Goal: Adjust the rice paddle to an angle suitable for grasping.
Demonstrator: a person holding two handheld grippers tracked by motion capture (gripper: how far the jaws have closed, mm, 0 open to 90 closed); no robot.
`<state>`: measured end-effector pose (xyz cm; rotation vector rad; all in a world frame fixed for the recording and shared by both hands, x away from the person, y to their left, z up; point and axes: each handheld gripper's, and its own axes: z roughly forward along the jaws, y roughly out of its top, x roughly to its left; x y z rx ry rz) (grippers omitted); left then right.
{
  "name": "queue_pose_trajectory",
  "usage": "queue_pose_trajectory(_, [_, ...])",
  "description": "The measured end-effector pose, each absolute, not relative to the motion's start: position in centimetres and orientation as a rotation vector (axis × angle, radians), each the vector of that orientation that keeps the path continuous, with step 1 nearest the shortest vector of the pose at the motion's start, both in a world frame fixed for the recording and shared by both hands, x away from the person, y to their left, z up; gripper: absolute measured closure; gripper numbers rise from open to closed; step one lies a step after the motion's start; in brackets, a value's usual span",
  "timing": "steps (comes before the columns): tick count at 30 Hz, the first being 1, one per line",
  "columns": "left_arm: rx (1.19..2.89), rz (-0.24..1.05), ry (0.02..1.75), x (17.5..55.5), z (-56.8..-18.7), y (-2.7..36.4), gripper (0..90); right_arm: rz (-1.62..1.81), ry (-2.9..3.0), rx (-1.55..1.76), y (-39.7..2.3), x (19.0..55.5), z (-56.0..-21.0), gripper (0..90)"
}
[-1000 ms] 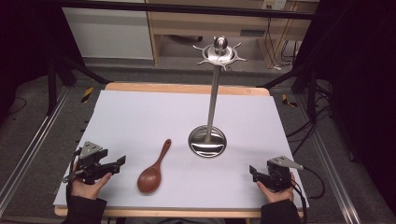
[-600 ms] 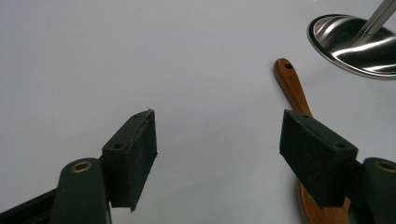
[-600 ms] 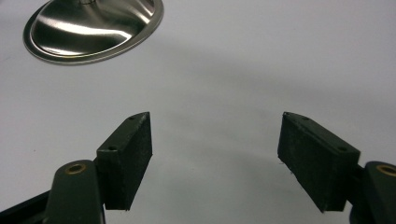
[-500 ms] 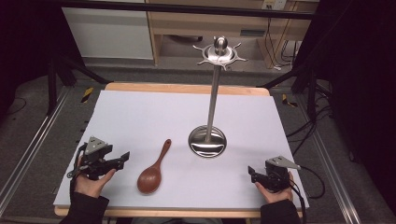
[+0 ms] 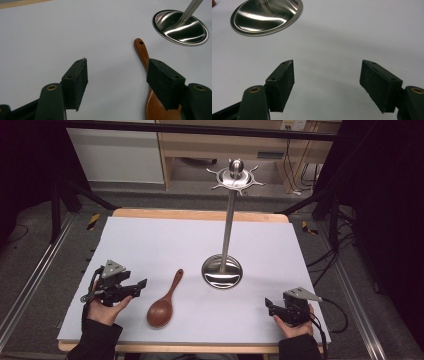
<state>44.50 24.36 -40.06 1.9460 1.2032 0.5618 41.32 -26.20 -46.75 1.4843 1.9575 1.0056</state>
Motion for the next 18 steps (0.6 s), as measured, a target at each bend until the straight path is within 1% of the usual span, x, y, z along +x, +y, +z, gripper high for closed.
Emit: queue_pose_trajectory(18, [2.035,0.494,1.175,46.1,-40.0,21.0,39.6,0.993,1.988,1.482,-26.1,41.4,-46.8,30.4])
